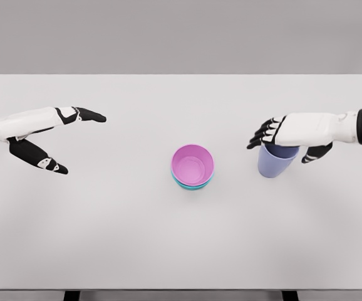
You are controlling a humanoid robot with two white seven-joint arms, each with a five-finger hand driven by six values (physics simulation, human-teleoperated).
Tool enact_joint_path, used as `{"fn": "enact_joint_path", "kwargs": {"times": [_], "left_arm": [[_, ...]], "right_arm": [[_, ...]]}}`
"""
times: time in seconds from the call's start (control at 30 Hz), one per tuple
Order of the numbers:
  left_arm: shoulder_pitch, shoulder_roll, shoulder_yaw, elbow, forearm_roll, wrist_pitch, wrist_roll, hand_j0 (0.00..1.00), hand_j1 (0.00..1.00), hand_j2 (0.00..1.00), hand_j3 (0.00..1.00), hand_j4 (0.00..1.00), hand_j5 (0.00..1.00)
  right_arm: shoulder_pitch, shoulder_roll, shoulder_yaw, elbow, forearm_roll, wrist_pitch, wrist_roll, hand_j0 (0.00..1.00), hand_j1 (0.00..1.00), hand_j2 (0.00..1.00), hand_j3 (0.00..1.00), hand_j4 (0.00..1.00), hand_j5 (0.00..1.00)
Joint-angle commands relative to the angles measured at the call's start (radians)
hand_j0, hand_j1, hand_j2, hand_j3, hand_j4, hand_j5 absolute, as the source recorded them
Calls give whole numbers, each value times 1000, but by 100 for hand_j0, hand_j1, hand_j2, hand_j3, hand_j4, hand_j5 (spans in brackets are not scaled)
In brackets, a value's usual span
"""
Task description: Stacking bowl and cup with both arms
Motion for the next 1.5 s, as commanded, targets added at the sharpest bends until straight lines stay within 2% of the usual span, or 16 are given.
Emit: {"fn": "enact_joint_path", "kwargs": {"times": [0.0,0.07,0.17,0.27,0.37,0.6,0.63,0.77,0.97,1.03,1.1,1.27,1.47], "left_arm": [[0,1,1,0,8,3,0,100,100,100,100,100,100],[0,1,1,0,8,3,0,100,100,100,100,100,100],[1,1,1,-2,8,3,0,100,100,100,100,100,100],[2,-1,1,0,8,3,0,100,100,100,100,100,100],[2,-3,1,-2,8,3,0,100,100,100,100,100,100],[2,-3,1,-2,8,3,0,100,100,100,100,100,100],[2,-3,1,-2,8,3,0,100,100,100,100,100,100],[2,-3,1,-2,8,3,0,100,100,100,100,100,100],[2,-3,1,-2,8,3,0,100,100,100,100,100,100],[2,-4,1,0,8,3,0,100,100,100,100,100,100],[2,-4,1,0,8,3,0,100,100,100,100,100,100],[2,-3,1,-2,8,3,0,100,100,100,100,100,100],[2,-3,1,0,8,3,0,100,100,100,100,100,100]], "right_arm": [[2,-1,0,1,-5,2,0,95,95,95,95,95,95],[0,-1,0,-1,-5,2,0,82,82,82,82,82,82],[0,-1,0,-1,-6,2,0,71,71,71,71,71,71],[-2,-1,0,-2,-6,2,0,64,64,64,64,64,64],[-12,1,-1,-2,-6,2,0,61,61,61,61,61,61],[-41,36,-14,1,-6,2,0,60,60,60,60,60,60],[-43,36,-15,1,-8,2,0,57,57,57,57,57,57],[-51,36,-60,-13,-8,2,0,55,55,55,55,55,55],[-61,35,-67,-133,-17,2,0,56,56,56,56,56,56],[-57,35,-101,-196,-22,2,0,56,56,56,56,56,56],[-54,35,-104,-220,-22,2,0,56,56,56,56,56,56],[-60,99,-104,-220,-23,2,0,57,57,57,57,57,57],[-63,102,-104,-222,-74,2,0,57,57,57,57,57,57]]}}
